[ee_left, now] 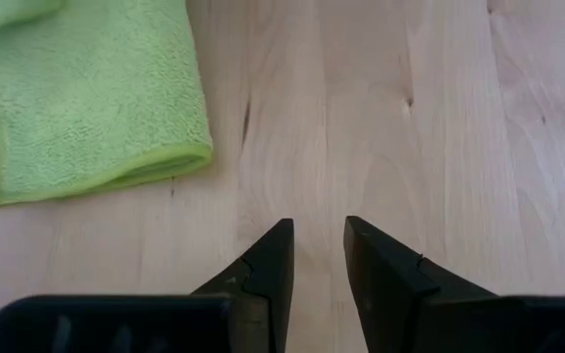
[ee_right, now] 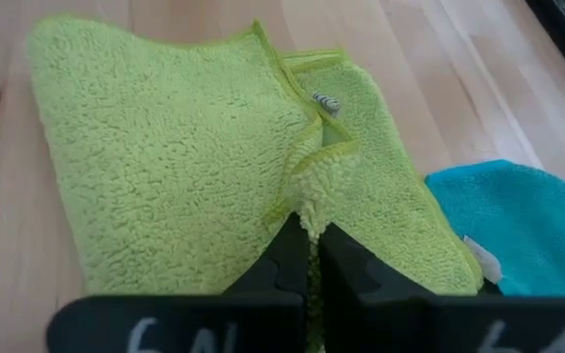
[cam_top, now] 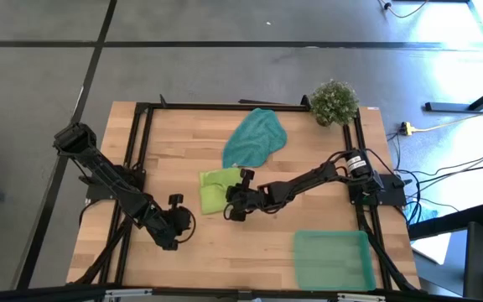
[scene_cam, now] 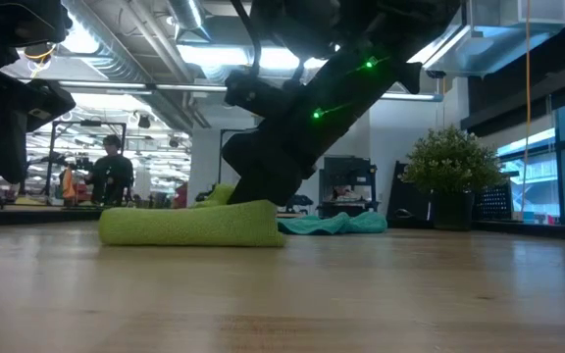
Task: Roll microfiber towels into tight, uniform cylinder then place into a basket
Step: Fold the green microfiber cloth
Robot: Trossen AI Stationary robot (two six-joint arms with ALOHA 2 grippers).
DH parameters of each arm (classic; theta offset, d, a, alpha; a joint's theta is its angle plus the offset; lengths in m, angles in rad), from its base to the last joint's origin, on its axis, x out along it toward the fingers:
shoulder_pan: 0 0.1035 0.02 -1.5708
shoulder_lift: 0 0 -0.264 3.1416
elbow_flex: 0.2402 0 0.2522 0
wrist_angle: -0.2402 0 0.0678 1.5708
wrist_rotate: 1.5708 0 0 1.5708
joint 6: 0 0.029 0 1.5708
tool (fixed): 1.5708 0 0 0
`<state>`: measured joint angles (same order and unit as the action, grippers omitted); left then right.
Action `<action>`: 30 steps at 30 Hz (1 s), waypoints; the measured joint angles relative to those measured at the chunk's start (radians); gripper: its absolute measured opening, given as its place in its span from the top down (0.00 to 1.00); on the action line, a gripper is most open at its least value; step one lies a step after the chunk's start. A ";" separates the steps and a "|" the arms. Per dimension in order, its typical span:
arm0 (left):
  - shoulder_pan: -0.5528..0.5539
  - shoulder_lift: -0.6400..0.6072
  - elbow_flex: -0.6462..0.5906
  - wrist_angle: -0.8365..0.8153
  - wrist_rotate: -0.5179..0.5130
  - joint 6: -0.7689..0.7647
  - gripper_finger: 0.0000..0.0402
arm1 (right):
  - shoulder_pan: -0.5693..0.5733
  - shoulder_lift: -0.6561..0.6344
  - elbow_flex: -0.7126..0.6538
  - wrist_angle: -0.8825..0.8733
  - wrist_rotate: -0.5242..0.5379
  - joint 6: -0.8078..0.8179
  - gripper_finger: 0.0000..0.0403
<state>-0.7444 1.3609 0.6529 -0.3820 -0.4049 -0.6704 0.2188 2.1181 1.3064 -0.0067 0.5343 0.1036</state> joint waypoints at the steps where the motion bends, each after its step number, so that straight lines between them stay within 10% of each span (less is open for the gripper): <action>1: 0.000 0.000 0.000 0.000 -0.001 0.000 0.78 | 0.000 0.000 0.000 0.000 -0.013 0.000 0.98; 30: 0.003 0.000 0.000 0.001 -0.003 -0.031 0.78 | -0.007 0.000 0.000 -0.008 -0.050 0.020 0.66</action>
<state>-0.7418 1.3611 0.6529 -0.3813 -0.4080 -0.7013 0.2116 2.1181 1.3064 -0.0144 0.4847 0.1234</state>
